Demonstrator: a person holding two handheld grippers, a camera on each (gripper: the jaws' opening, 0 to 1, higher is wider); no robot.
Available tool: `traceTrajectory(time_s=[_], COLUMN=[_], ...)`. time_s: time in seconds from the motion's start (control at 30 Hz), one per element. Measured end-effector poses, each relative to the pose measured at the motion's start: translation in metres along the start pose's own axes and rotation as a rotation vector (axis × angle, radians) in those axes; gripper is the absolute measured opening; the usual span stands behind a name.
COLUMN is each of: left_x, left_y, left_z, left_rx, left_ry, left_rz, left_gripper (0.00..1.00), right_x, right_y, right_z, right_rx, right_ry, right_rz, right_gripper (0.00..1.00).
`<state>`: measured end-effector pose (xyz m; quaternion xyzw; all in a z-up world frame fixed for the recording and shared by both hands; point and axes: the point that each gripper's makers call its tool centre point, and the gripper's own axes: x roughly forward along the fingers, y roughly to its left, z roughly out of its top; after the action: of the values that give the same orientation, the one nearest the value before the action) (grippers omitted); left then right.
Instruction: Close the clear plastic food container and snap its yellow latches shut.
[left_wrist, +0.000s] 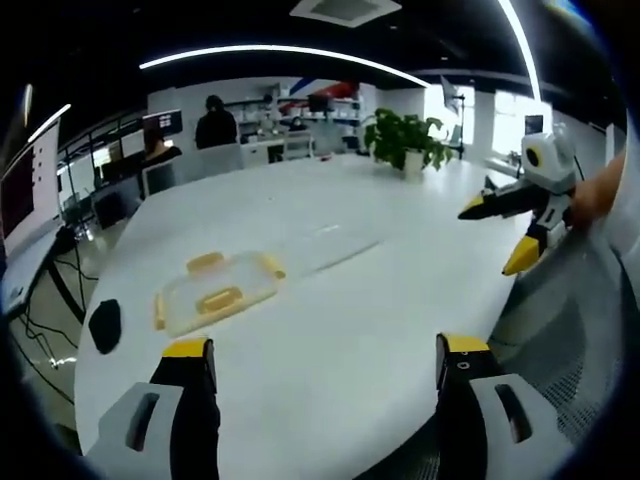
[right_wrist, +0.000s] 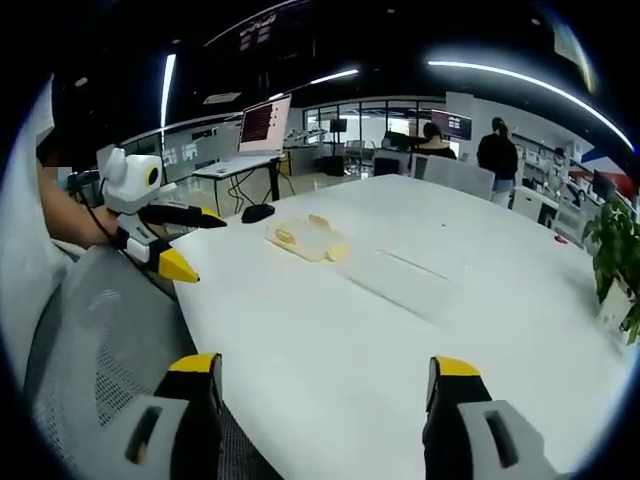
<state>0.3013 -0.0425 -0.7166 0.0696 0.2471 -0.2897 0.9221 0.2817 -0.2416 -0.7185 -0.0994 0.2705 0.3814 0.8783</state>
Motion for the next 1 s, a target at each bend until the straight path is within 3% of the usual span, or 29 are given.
traceTrajectory(time_s=[0.33, 1.0], left_x=[0.0, 0.002], left_y=[-0.004, -0.007], left_z=[0.004, 0.007], left_rx=[0.009, -0.021], left_ry=[-0.01, -0.022], left_rz=[-0.023, -0.065], left_gripper=[0.9, 0.89], right_x=[-0.003, 0.004], right_y=[-0.002, -0.005], right_z=[0.01, 0.014], right_rx=[-0.004, -0.006], right_ry=[-0.03, -0.029], right_rz=[-0.017, -0.018], right_gripper=[0.79, 0.78])
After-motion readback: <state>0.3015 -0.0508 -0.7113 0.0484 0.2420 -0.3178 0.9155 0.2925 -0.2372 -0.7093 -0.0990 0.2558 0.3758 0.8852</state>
